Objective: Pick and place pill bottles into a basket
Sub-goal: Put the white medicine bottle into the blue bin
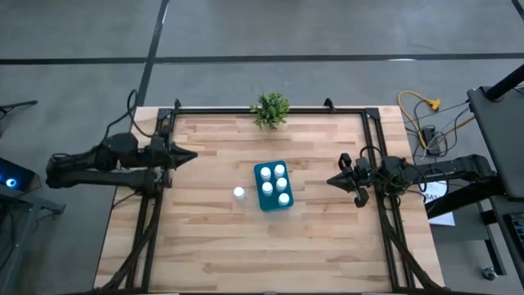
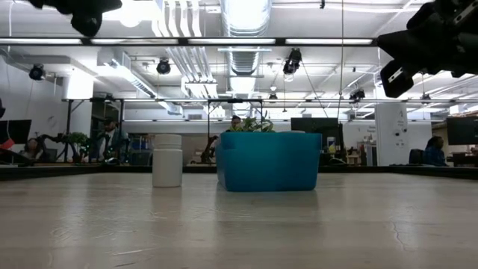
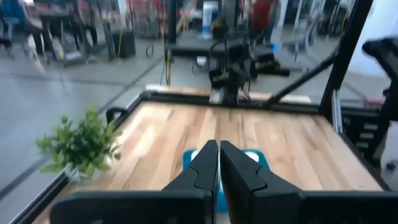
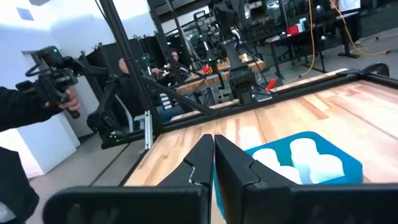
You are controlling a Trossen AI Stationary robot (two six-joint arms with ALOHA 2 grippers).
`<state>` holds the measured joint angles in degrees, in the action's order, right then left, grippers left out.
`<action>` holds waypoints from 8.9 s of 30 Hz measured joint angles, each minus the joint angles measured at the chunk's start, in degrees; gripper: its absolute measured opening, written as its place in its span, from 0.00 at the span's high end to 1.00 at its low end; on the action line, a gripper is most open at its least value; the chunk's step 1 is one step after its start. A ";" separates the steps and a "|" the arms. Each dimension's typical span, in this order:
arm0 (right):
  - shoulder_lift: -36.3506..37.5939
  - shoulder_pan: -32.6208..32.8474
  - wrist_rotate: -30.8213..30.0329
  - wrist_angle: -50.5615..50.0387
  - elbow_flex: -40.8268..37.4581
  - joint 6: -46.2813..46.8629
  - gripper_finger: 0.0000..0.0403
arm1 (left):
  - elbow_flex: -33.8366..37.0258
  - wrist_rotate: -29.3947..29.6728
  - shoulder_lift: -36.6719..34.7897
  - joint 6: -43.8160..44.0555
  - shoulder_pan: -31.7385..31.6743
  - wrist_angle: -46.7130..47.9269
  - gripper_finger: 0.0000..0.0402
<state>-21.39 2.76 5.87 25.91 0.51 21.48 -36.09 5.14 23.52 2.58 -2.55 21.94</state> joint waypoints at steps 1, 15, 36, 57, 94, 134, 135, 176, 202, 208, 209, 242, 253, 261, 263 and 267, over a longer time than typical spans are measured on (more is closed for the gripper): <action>0.00 0.00 0.04 0.00 0.00 0.59 0.98 | -2.22 0.01 1.41 0.03 0.00 2.33 1.00; 0.00 0.00 0.17 0.15 0.00 1.04 0.98 | -20.98 -1.75 14.85 4.75 -0.07 15.10 0.95; -0.02 0.00 0.61 0.15 0.04 1.50 0.98 | -26.94 -1.83 29.01 9.14 -0.11 18.26 0.33; -0.02 -0.02 0.61 0.11 0.07 2.61 0.98 | -32.69 -2.02 44.42 7.59 -0.11 31.27 0.24; -0.04 -0.02 0.61 -0.09 0.07 4.30 0.98 | -33.16 -11.46 62.67 6.98 -0.07 27.85 0.24; -0.02 -0.01 0.63 -0.39 0.07 3.84 0.98 | -30.17 -13.70 68.35 7.57 -0.07 21.93 0.24; -0.02 -0.02 0.63 -0.39 0.07 3.85 0.98 | -30.17 -13.83 68.63 7.57 -0.07 21.94 0.24; -0.02 0.00 0.61 -0.35 0.07 3.02 0.98 | -25.91 -12.92 69.30 9.07 -0.07 15.65 0.24; -0.03 -0.02 0.39 -0.35 0.07 3.62 0.98 | -23.01 -15.40 69.28 10.53 0.47 11.50 0.24; -0.04 -0.02 0.19 -0.35 0.07 3.62 0.98 | -22.48 -15.38 69.28 10.47 1.03 11.60 0.24; -0.04 -0.02 0.15 -0.35 0.07 3.62 0.98 | -22.46 -15.39 69.28 10.36 1.05 11.62 0.24; -0.04 -0.02 -0.02 -0.35 0.07 3.55 0.98 | -22.01 -15.37 69.06 10.14 1.07 11.42 0.62; -0.04 -0.02 0.02 -0.35 0.07 3.57 0.98 | -25.80 -14.87 69.23 8.55 1.09 13.38 0.64; -0.04 -0.04 0.04 -0.35 0.07 3.57 0.98 | -30.49 -14.05 68.66 6.00 1.05 21.01 0.64; -0.03 -0.04 0.04 -0.35 0.07 3.57 0.98 | -32.07 -14.30 68.05 6.00 1.05 20.71 0.64; -0.03 -0.04 0.04 -0.35 0.05 3.57 0.98 | -35.36 -14.79 66.75 5.96 1.05 20.59 0.64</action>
<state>-21.42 2.72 5.91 25.56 0.56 25.06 -71.45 -9.65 90.27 8.54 -1.50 42.53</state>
